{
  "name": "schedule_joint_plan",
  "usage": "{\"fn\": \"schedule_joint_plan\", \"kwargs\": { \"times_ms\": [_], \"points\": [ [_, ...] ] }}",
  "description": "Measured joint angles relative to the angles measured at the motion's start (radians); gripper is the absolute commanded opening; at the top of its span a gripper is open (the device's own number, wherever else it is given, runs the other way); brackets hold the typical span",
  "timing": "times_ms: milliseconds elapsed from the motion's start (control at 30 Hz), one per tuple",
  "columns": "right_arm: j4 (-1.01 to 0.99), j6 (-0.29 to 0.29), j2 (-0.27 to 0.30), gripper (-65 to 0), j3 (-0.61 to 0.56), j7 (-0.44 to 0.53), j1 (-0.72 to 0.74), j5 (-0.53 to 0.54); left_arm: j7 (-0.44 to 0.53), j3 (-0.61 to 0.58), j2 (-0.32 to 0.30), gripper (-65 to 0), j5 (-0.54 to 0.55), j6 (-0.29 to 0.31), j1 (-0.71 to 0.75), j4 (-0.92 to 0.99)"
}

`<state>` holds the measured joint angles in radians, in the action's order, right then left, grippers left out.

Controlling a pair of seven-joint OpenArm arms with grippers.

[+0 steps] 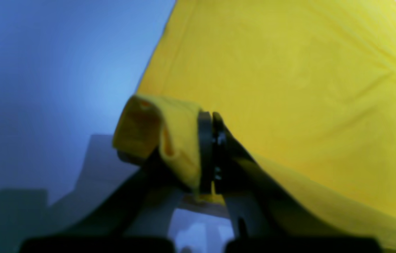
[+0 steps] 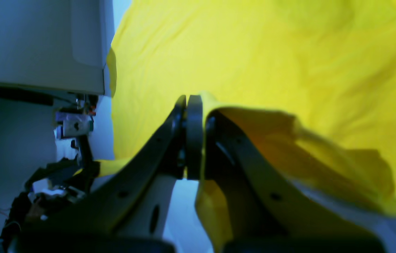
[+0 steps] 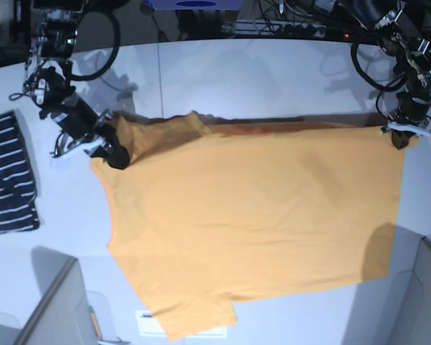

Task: Fold the T-shirt properly
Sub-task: 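Lift the gripped edge and fold it over the shirt body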

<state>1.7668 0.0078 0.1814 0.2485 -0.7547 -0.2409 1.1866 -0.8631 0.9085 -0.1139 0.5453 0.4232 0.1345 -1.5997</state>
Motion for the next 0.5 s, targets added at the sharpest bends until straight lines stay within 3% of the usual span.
{"fn": "schedule_joint_plan", "kwargs": {
  "times_ms": [367, 500],
  "points": [
    [-0.193, 0.000, -0.003, -65.0, -0.002, -0.120, 0.204, -0.007, -0.001, 0.000, -0.002, -65.0, -0.026, -0.001, -0.069, 0.085],
    [-0.253, 0.000, -0.002, -65.0, -0.002, -0.127, 0.267, -0.004, -0.003, 0.002, 0.000, -65.0, -0.101, 0.000, -0.102, 0.097]
  ]
}}
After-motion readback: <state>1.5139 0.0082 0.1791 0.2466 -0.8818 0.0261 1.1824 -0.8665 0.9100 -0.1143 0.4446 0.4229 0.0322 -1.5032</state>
